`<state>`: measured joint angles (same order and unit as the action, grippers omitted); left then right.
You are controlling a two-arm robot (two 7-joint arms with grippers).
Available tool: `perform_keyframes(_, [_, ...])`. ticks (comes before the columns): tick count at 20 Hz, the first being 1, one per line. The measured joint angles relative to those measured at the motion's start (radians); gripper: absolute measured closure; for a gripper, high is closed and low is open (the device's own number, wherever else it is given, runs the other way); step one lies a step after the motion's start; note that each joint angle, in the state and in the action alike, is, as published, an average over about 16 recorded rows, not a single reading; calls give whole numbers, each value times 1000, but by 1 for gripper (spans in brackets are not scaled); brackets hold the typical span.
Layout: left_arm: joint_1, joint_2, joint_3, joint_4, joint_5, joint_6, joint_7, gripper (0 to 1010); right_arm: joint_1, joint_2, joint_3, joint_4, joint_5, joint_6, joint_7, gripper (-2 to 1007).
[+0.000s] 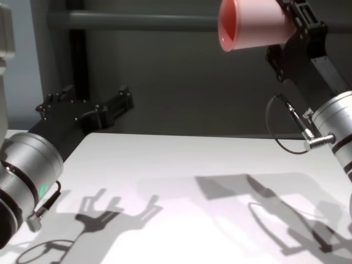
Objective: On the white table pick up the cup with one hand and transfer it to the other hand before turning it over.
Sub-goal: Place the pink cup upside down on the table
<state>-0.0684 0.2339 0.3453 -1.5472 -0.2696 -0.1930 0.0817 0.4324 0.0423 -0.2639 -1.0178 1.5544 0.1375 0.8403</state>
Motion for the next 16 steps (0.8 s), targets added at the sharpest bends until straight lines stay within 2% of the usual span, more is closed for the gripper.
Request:
perform_keyframes(6, [16,-5,-5,-1,5,2,-3,7,0,0,0,0,0,0,0,262])
perform_keyframes(16, [17,-6,-6,1,6,4,-6,7,1,4,-4,-2,-4,-6,0,262])
